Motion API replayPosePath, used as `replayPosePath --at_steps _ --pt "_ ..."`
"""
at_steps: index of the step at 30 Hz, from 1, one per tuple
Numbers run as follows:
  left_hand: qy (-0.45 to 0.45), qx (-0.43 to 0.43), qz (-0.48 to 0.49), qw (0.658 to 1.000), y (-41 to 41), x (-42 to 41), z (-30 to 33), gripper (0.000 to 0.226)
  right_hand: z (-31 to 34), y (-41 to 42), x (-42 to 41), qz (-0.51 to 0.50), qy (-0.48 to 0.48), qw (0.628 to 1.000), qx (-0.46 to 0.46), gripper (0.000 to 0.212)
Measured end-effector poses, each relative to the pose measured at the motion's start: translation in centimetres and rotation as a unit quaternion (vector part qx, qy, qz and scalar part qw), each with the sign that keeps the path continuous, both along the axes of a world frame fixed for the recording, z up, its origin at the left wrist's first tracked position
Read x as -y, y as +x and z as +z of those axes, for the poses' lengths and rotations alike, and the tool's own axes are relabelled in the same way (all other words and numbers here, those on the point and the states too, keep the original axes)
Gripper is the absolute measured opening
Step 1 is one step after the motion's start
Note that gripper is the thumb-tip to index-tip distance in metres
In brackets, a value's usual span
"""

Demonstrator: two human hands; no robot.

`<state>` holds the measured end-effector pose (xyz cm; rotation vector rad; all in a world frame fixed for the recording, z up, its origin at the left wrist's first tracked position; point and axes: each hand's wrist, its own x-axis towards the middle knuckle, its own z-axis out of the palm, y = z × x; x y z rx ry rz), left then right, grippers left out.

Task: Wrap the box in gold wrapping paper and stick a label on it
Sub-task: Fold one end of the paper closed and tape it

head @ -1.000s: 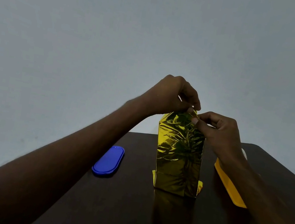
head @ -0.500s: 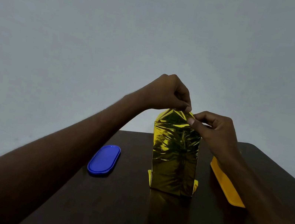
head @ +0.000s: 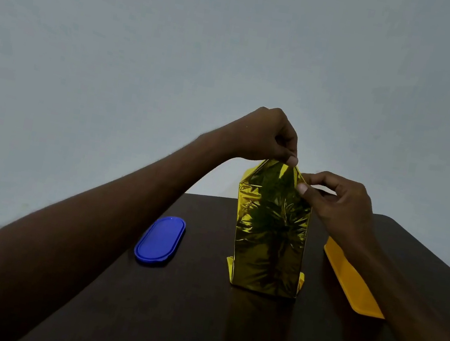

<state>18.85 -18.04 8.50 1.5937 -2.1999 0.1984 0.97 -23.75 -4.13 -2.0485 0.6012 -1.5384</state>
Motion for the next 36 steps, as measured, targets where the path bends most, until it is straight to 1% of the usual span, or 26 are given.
replayPosePath --at_steps 3,7,10,16,19,22,26,30,34,36 --pt "0.003 -0.003 0.0 1.0 0.1 0.7 -0.2 0.01 0.2 -0.1 0.4 0.011 0.027 1.0 0.002 0.005" --pt "0.012 -0.008 0.0 1.0 0.1 1.6 -0.6 0.009 0.8 -0.7 0.8 0.066 0.076 0.995 -0.007 0.016" --pt "0.024 -0.007 0.001 1.0 0.0 2.3 -0.9 0.011 0.8 -1.1 1.0 0.097 0.114 0.989 0.005 0.017" --pt "0.031 -0.01 0.007 0.999 0.6 4.2 -2.4 0.012 0.1 -0.4 2.1 0.081 0.149 0.985 0.013 0.005" --pt "0.035 -0.01 0.011 0.999 0.6 4.5 -2.8 0.013 0.2 -0.6 2.5 0.088 0.179 0.98 0.023 0.013" --pt "0.048 -0.01 0.011 0.999 0.7 4.7 -2.9 0.014 0.3 -0.6 2.6 0.093 0.176 0.98 0.019 0.011" --pt "0.105 -0.014 0.014 0.994 0.8 4.8 -2.4 0.018 0.4 -0.4 2.5 0.096 0.161 0.982 0.01 0.009" --pt "0.145 -0.011 0.016 0.989 1.0 5.3 -2.2 0.019 0.4 -0.3 2.6 0.103 0.125 0.987 -0.004 0.013" --pt "0.147 0.002 0.018 0.989 0.8 5.4 -2.0 0.019 0.5 -0.3 2.4 0.109 0.1 0.989 -0.011 0.019" --pt "0.135 -0.007 0.018 0.991 0.7 5.5 -2.2 0.013 0.5 -0.4 2.1 0.122 0.099 0.988 -0.007 0.022"
